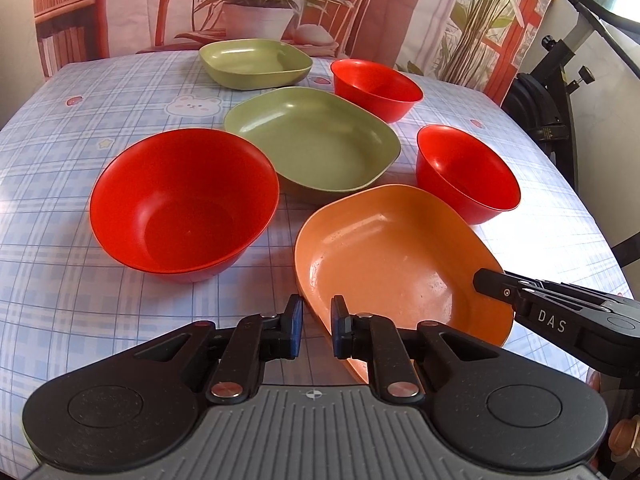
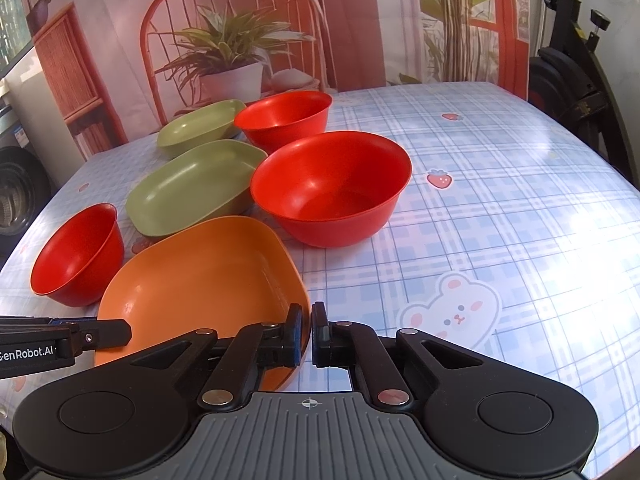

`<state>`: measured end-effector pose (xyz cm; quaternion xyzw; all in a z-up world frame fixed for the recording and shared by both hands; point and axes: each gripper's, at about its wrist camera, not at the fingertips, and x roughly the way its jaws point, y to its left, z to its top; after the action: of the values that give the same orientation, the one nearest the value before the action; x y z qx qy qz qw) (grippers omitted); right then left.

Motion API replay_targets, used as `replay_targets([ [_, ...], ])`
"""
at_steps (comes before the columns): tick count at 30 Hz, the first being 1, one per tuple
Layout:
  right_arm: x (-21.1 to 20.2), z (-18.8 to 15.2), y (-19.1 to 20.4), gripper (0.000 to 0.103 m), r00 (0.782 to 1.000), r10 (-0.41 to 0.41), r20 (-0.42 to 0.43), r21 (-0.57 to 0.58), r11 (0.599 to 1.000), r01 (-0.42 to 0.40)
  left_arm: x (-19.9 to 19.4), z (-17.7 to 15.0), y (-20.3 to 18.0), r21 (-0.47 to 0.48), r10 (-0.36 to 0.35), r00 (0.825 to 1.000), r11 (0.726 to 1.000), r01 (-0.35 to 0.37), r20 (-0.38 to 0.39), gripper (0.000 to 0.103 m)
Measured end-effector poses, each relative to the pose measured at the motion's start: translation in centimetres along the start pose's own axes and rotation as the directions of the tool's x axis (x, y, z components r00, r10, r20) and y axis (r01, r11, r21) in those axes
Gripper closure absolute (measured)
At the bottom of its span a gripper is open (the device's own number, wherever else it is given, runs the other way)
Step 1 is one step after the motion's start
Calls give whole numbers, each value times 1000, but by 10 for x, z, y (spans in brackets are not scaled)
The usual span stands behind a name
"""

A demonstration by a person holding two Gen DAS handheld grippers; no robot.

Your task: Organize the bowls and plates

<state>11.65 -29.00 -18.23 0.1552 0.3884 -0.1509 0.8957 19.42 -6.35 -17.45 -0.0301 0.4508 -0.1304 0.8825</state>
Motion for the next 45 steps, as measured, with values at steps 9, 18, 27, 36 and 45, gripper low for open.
replay_targets([
  [9, -5, 0, 1, 99, 1000, 8, 5, 15, 1000, -8, -6, 0, -3, 27, 17, 1000, 999, -18, 18, 88],
  [18, -14, 1, 1, 99, 1000, 3, 25, 30, 1000, -4, -13, -1, -6, 42, 9, 999, 999, -10, 38, 88],
  [27, -29, 8, 0, 99, 998, 3, 57, 43, 999, -6, -26, 0, -12, 68, -5, 996, 998, -1, 87, 88],
  [36, -44, 40, 12, 99, 994, 32, 108, 31, 999, -36, -48, 26, -7, 61, -9, 989, 998, 0, 145, 87],
  [45, -54, 107, 26, 99, 975, 86, 205, -25, 996, -82, -78, 78, -9, 80, -13, 976, 997, -5, 218, 86],
])
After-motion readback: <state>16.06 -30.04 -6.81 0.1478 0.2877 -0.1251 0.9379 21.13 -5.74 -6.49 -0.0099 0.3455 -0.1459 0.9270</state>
